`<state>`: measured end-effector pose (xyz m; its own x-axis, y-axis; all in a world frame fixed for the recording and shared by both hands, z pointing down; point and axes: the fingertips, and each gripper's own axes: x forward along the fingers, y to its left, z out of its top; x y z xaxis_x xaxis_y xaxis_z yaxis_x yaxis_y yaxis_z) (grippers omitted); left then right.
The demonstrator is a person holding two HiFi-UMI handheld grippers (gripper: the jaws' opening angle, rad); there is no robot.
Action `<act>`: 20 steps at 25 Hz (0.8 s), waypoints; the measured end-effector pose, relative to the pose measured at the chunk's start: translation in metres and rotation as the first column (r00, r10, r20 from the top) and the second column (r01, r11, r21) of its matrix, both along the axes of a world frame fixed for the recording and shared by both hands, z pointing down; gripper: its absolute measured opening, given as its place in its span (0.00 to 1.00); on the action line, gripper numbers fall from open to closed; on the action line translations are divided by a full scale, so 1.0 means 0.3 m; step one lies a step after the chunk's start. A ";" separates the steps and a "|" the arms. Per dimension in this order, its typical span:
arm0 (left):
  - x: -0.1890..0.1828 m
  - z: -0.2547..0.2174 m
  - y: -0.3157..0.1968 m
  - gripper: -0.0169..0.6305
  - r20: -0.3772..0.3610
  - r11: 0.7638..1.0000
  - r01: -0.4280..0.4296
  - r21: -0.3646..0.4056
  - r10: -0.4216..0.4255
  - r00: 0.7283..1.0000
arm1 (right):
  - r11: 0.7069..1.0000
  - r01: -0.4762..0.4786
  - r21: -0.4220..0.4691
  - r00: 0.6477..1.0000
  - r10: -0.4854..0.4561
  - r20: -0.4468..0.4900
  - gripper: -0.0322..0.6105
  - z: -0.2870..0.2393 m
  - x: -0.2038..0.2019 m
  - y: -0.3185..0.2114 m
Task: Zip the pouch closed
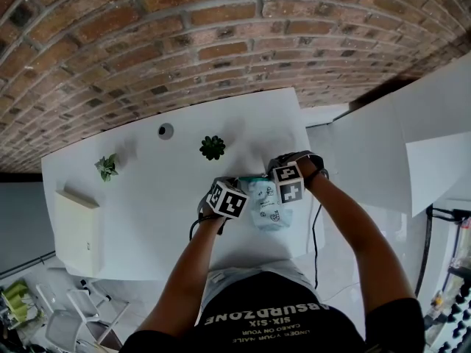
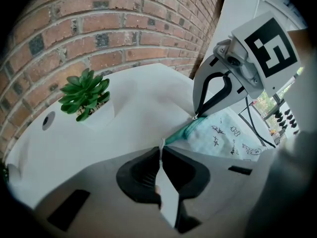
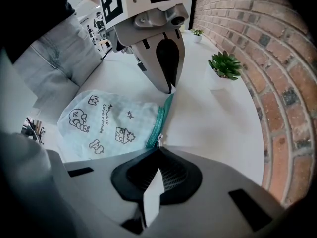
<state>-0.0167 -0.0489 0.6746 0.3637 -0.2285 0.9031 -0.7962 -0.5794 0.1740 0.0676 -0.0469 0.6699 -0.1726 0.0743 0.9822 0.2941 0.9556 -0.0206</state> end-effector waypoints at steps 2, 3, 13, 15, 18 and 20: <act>0.000 -0.001 0.000 0.06 0.001 1.000 0.000 0.000 0.000 1.000 | 1.000 -0.002 -0.001 1.000 0.002 -0.002 0.05 -0.001 0.000 0.001; 0.000 -0.001 0.000 0.06 0.002 1.000 -0.001 0.000 0.001 1.000 | 1.000 -0.003 -0.002 1.000 0.003 -0.001 0.05 -0.002 0.001 0.002; 0.000 -0.001 -0.001 0.06 0.005 1.000 -0.003 0.003 0.003 1.000 | 1.000 0.000 0.017 1.000 0.000 -0.001 0.05 -0.008 0.010 0.013; -0.001 -0.001 0.000 0.06 0.006 1.000 -0.003 0.001 0.003 1.000 | 1.000 -0.005 0.014 1.000 0.005 0.005 0.05 -0.011 0.010 0.016; 0.002 -0.002 0.001 0.06 0.006 1.000 -0.004 -0.001 0.004 1.000 | 1.000 -0.011 0.013 1.000 0.011 0.011 0.05 -0.015 0.013 0.019; 0.001 -0.002 0.000 0.06 0.005 1.000 -0.005 -0.001 0.005 1.000 | 1.000 -0.013 0.018 1.000 0.013 0.013 0.05 -0.017 0.012 0.017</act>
